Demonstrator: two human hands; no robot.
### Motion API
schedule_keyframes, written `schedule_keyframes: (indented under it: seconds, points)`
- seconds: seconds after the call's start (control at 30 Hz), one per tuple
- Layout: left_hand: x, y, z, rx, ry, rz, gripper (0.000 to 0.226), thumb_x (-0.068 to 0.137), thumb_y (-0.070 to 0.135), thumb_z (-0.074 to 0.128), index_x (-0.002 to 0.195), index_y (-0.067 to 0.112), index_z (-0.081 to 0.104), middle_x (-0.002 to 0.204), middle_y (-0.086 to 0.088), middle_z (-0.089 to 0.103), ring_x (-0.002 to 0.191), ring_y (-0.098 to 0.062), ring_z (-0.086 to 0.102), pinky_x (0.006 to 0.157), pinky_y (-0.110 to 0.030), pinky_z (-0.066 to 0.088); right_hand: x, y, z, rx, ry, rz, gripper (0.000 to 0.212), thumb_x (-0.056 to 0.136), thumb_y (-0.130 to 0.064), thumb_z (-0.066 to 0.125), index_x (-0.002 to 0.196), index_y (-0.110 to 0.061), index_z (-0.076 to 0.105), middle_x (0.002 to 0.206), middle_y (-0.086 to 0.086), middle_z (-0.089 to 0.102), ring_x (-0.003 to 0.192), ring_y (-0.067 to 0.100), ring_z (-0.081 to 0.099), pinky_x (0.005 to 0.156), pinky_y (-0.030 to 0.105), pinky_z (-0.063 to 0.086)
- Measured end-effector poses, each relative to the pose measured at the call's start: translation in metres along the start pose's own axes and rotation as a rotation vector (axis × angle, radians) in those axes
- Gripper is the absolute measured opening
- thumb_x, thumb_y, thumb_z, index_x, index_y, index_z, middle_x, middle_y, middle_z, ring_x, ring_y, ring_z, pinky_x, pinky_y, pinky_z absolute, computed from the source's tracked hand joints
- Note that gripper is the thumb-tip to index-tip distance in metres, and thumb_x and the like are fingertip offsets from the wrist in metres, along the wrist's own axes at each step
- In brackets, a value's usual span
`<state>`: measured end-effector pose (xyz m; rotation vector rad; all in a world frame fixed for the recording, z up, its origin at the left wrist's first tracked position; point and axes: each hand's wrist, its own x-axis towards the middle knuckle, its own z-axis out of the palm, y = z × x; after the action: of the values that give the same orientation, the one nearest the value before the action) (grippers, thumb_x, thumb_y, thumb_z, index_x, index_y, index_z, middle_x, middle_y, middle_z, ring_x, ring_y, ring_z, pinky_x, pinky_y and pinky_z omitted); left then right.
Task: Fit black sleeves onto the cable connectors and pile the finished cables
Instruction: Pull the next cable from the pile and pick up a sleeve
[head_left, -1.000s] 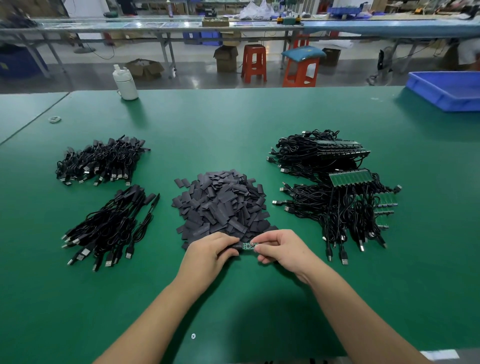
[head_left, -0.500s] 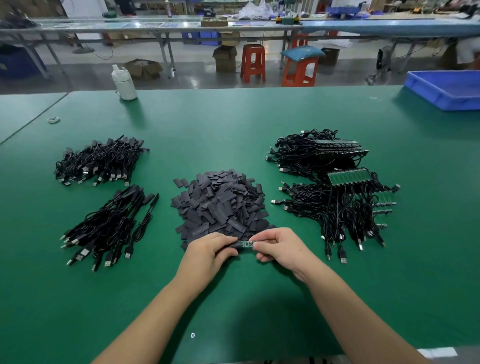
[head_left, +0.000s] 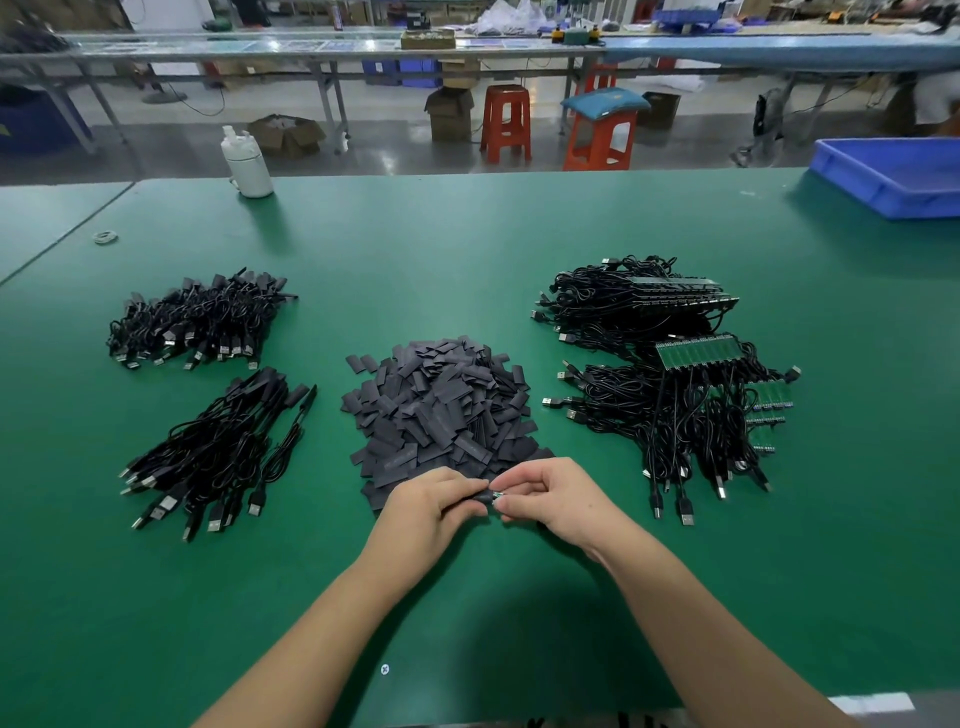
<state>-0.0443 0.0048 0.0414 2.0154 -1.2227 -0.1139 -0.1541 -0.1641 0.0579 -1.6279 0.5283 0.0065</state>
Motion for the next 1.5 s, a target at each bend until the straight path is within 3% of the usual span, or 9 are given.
schedule_keyframes:
  seconds: [0.13,0.37,0.63,0.8,0.97,1.27,1.5]
  points:
    - [0.0,0.002,0.001,-0.025,0.012,-0.015,0.022,0.083,0.023,0.077,0.105,0.02,0.077,0.092,0.013,0.07,0.084,0.001,0.062,0.08,-0.005,0.042,-0.001,-0.002,-0.003,0.01,-0.033,0.005,0.01,0.089,-0.007,0.071,0.099,-0.009,0.075,0.089,0.013,0.077,0.078,0.014,0.069,0.085,0.024,0.057]
    - [0.001,0.006,0.002,0.0,0.005,0.002,0.024,0.084,0.022,0.076,0.107,0.018,0.077,0.097,0.009,0.071,0.087,-0.003,0.064,0.084,-0.003,0.04,-0.001,-0.004,-0.003,-0.155,-0.041,0.03,0.014,0.095,-0.014,0.063,0.09,-0.013,0.076,0.071,-0.002,0.073,0.066,0.008,0.064,0.074,0.015,0.052]
    - [-0.002,0.007,0.005,0.042,-0.016,0.027,0.024,0.084,0.02,0.076,0.107,0.015,0.076,0.098,0.005,0.072,0.086,-0.007,0.065,0.083,-0.002,0.038,-0.002,0.001,0.001,-0.248,-0.019,0.042,0.017,0.096,-0.015,0.061,0.087,-0.017,0.076,0.069,-0.006,0.073,0.066,0.002,0.065,0.067,0.008,0.047]
    - [-0.002,0.006,0.007,0.024,0.015,0.039,0.022,0.082,0.019,0.078,0.103,0.015,0.078,0.095,0.006,0.073,0.084,-0.006,0.066,0.083,-0.008,0.044,0.0,0.0,0.001,-0.248,-0.02,0.025,0.017,0.095,-0.015,0.061,0.088,-0.018,0.077,0.071,-0.005,0.074,0.067,0.002,0.065,0.07,0.01,0.05]
    - [-0.004,0.005,0.007,0.063,0.002,0.067,0.023,0.08,0.018,0.079,0.103,0.015,0.077,0.094,0.006,0.072,0.082,-0.007,0.065,0.08,-0.005,0.041,0.0,0.001,0.002,-0.255,-0.037,0.009,0.021,0.093,-0.013,0.062,0.081,-0.024,0.075,0.07,-0.005,0.074,0.068,0.003,0.066,0.08,0.023,0.053]
    - [-0.006,0.007,0.007,0.037,0.047,0.085,0.021,0.084,0.018,0.076,0.105,0.017,0.077,0.097,0.008,0.072,0.084,-0.003,0.064,0.084,-0.001,0.039,0.0,0.003,0.007,-0.186,-0.004,0.024,0.016,0.091,-0.018,0.062,0.084,-0.018,0.076,0.066,-0.006,0.07,0.064,0.005,0.061,0.073,0.024,0.049]
    - [-0.008,0.013,0.008,0.065,0.094,0.175,0.022,0.087,0.017,0.073,0.108,0.013,0.076,0.098,0.005,0.072,0.082,-0.006,0.066,0.08,-0.011,0.05,-0.002,0.002,0.003,-0.21,-0.011,0.049,0.017,0.093,-0.023,0.06,0.088,-0.017,0.076,0.065,-0.006,0.067,0.067,0.009,0.059,0.074,0.03,0.045]
